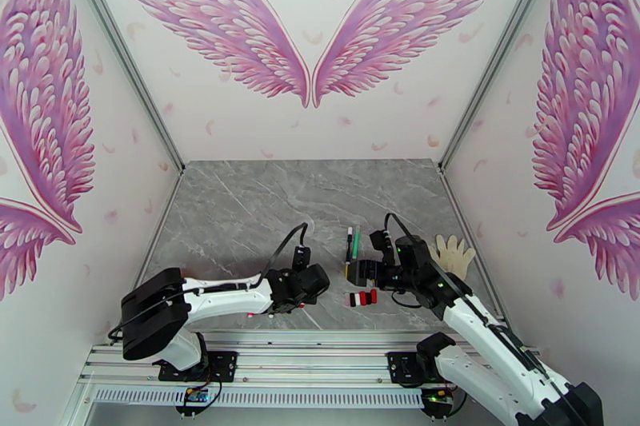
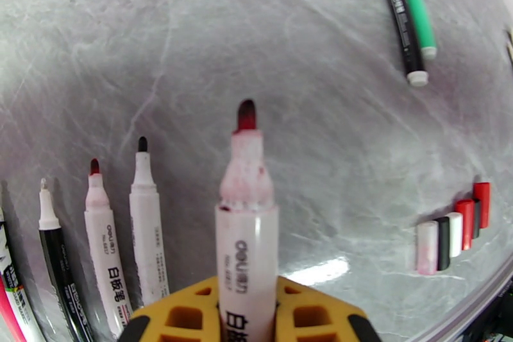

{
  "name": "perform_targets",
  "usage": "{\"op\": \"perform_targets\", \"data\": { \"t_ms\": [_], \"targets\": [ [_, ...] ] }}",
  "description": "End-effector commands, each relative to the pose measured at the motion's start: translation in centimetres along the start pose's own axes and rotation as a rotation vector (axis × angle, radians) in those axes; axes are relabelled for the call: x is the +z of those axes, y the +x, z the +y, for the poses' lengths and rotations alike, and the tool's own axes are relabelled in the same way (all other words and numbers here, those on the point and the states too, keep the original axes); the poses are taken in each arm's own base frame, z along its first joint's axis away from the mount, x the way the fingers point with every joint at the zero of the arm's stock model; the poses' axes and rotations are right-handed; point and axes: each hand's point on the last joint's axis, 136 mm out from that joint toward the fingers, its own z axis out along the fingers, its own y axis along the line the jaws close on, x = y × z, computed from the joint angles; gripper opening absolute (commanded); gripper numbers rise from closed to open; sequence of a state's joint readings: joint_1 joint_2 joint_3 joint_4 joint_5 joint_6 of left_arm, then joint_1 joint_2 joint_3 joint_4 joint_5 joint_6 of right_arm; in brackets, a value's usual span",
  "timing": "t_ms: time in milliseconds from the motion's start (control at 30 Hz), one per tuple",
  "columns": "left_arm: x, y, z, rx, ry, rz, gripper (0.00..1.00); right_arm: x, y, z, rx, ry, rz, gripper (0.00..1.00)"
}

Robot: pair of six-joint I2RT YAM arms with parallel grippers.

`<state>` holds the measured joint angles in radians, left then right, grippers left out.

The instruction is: Open the pen caps

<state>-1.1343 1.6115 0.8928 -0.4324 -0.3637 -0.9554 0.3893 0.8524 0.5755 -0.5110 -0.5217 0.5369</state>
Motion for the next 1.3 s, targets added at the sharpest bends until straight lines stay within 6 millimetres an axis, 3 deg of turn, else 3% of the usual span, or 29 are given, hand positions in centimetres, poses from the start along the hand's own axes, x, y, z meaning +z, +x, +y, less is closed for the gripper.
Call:
{"op": "perform_targets", "data": {
  "t_ms": [0,233,500,700,967,1267],
  "targets": [
    [0.2,-0.2,0.0,0.015,-0.047,0.004,0.15,0.3,0.4,-0.1,-0.023,-0.003,0.005,0.99],
    [1.3,0.7,0.5,0.034,-0.106,0.041,0.17,0.8,0.6,-1.1,-0.006,0.035,0.016,0.99],
    [1.8,1.0,0.6,0.038,-0.129,0.063,0.29,1.0,0.5,-1.7,0.005,0.062,0.017,0.99],
    [1.6,1.0,1.0,0.035,-0.144,0.066,0.33,1.0,0.7,-1.9,0.016,0.064,0.018,0.99],
    [-0.1,-0.1,1.5,0.018,-0.145,0.028,0.33,0.9,0.5,-1.6,0.020,0.058,0.010,0.99],
    [-3.7,-2.7,1.7,0.008,-0.088,-0.057,0.34,0.9,-0.4,-1.2,0.030,0.055,-0.008,0.99]
  ]
}}
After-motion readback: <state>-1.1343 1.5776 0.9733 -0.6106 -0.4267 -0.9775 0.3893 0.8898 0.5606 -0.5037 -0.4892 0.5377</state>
